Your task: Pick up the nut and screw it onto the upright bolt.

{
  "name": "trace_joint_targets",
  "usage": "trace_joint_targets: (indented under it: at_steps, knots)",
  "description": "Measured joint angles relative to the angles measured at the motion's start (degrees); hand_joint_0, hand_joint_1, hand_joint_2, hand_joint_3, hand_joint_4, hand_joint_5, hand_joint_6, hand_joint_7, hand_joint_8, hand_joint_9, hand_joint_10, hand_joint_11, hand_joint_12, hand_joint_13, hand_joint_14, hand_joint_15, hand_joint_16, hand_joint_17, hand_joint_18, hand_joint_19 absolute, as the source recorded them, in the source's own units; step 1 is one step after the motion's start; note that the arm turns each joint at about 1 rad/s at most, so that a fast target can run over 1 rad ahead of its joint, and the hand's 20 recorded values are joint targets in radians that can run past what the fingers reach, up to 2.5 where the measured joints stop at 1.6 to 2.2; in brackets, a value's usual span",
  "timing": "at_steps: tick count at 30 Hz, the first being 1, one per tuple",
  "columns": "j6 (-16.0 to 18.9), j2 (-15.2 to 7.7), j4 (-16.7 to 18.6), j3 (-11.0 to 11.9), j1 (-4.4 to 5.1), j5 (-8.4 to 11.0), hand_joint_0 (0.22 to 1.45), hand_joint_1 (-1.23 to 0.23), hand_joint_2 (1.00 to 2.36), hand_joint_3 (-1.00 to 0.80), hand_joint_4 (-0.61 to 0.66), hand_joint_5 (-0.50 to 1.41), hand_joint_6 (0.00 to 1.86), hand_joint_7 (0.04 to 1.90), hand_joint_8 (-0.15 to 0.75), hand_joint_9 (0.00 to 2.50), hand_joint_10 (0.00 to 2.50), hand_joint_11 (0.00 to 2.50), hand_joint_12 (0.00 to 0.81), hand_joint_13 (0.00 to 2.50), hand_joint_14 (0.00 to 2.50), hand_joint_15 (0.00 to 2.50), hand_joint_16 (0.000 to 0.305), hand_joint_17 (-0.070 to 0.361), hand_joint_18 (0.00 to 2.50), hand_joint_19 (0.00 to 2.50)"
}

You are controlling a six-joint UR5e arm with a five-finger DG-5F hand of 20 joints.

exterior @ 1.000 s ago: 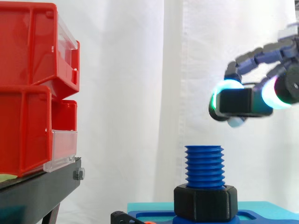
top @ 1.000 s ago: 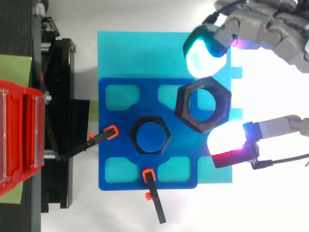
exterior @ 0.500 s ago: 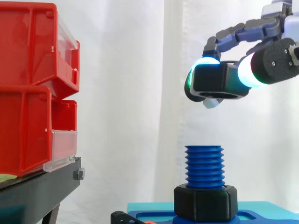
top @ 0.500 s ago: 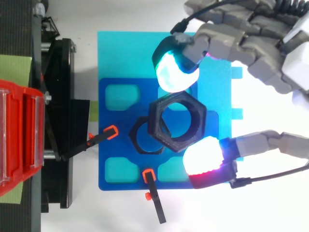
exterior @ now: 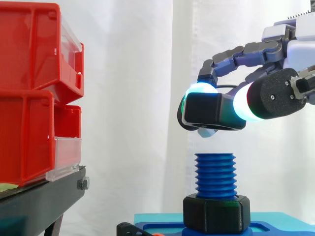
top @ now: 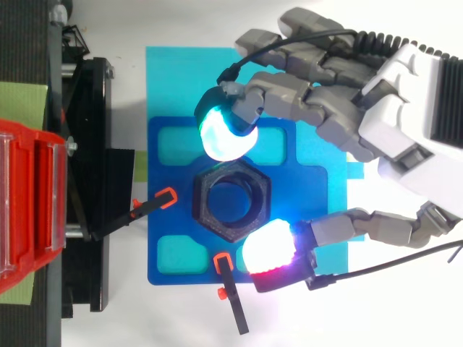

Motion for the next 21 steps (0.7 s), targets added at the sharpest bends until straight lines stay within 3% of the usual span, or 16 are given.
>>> trace_joint_targets:
  at_steps: [21]
  knots:
    - [1.24,-1.48,0.33,0.02,0.16,-0.91,0.53,-0.76,1.00,-0.50,0.18,-0.13,0.53,1.30,0.273,0.70,0.01,0.30,0.307,0.48,0.00,0.01,0.034,0.075,0.25,0.00]
